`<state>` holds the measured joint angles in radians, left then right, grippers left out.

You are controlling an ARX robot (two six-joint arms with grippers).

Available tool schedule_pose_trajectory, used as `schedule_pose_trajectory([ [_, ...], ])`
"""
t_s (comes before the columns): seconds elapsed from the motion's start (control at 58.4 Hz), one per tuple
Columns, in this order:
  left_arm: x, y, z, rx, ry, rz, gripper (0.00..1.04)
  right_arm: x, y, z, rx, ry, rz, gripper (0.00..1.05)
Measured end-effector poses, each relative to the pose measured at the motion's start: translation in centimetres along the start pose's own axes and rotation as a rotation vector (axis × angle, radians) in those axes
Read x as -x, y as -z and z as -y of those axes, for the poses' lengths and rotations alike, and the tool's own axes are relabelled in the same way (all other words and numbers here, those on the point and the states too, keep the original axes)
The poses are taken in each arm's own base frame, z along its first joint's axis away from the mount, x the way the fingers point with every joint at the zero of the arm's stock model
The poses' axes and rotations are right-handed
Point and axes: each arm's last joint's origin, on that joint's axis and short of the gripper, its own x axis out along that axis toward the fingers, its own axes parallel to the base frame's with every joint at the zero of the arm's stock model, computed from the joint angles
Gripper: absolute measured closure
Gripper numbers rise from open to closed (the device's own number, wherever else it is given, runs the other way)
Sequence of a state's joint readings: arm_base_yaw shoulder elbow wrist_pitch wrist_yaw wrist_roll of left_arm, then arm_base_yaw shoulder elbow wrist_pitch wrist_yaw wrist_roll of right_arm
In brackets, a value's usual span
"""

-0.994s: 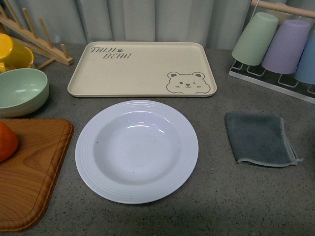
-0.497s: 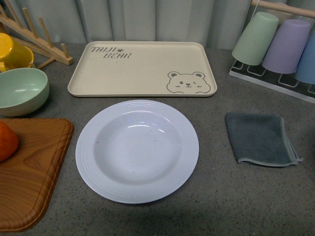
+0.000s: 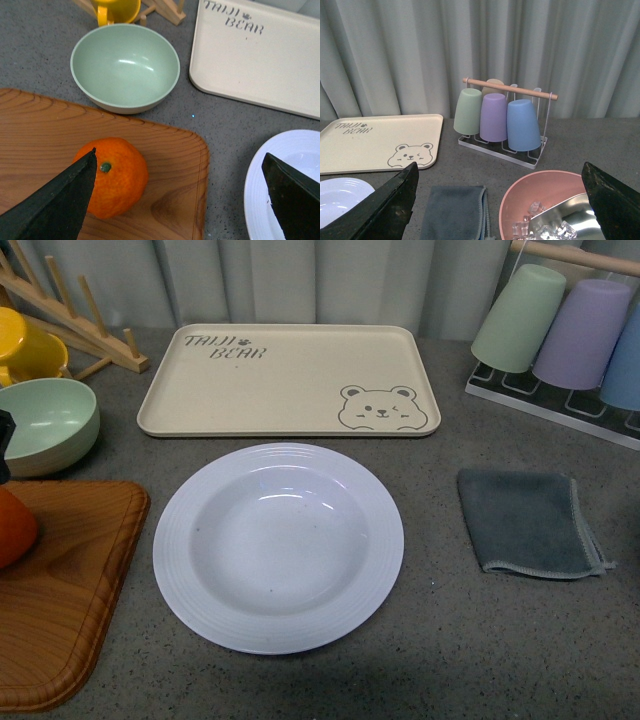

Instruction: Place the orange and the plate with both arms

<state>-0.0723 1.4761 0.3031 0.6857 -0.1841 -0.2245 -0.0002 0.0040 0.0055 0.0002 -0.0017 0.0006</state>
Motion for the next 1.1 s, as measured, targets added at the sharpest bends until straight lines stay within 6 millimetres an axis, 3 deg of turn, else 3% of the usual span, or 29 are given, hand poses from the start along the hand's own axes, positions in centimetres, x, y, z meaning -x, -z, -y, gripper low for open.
schedule_pose_trajectory([
  [0.36,-2.8,1.1,-2.2,0.003,-0.116,-0.095,0.07,0.0,0.0,0.0,0.000,0.000,0.000,0.09],
  [1.096,-5.4,2.4,-2.8,0.011,-0.145,-0.248,0.10,0.0,0.0,0.0,0.000,0.000,0.000,0.09],
])
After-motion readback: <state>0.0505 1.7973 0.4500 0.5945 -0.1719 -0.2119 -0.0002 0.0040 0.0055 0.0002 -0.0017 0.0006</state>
